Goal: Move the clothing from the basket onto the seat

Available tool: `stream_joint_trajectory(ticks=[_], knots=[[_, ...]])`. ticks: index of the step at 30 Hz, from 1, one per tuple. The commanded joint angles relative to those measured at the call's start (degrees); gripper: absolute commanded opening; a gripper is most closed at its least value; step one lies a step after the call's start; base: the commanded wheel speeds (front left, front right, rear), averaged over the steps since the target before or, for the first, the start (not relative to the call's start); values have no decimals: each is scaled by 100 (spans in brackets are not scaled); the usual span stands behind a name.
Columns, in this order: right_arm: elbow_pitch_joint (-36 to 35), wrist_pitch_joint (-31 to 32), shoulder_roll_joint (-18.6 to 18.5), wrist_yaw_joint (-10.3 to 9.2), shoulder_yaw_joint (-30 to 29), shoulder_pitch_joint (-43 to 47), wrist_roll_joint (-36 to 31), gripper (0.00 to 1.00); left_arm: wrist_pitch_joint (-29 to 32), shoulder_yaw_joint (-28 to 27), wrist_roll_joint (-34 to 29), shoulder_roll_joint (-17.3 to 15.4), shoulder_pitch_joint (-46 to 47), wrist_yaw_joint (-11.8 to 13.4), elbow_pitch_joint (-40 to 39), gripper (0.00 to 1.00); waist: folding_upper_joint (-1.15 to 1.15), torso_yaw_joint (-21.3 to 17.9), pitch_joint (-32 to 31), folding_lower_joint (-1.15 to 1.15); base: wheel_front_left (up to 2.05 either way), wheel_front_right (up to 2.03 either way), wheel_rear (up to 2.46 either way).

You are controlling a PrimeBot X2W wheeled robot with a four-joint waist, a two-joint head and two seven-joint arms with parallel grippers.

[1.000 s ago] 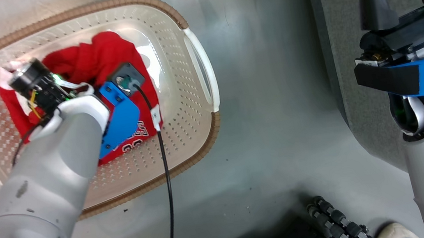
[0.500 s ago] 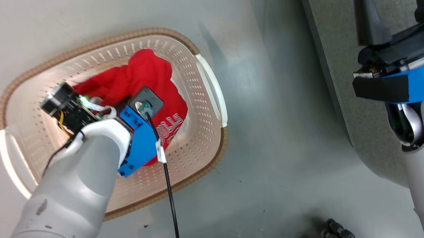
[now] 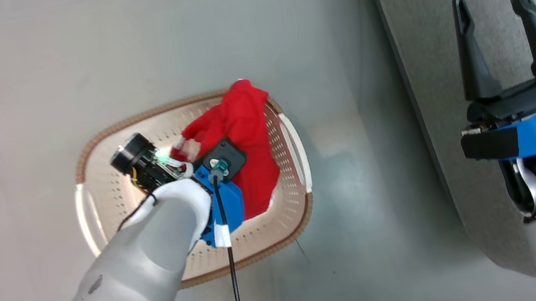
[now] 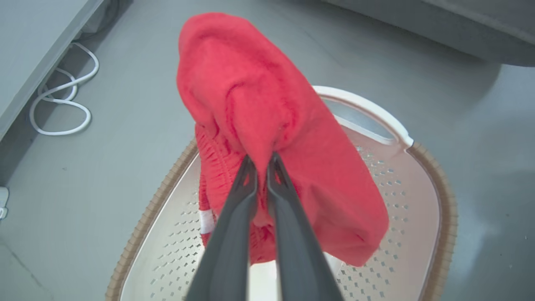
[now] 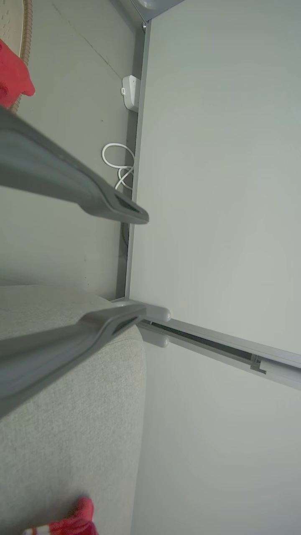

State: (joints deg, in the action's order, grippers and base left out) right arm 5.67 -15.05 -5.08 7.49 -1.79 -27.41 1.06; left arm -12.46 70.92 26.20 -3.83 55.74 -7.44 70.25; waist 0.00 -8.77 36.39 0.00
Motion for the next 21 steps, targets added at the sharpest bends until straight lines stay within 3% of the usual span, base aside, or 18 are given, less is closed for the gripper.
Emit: stream_joint_trajectory(ticks=[1,13,21], knots=[[23,-20,-47,1,-22,109,-29,100,-66,-19,61,16,-61,-1,-58,0,0,156,-307,0,0,0,0],[265,-20,-88,1,-104,642,-34,100,-275,-198,544,89,-278,0,-656,0,0,428,-1314,0,0,0,0],[401,-20,-96,1,-114,984,-16,100,-279,-660,598,39,-522,199,-1406,0,0,509,-1935,0,0,0,0]])
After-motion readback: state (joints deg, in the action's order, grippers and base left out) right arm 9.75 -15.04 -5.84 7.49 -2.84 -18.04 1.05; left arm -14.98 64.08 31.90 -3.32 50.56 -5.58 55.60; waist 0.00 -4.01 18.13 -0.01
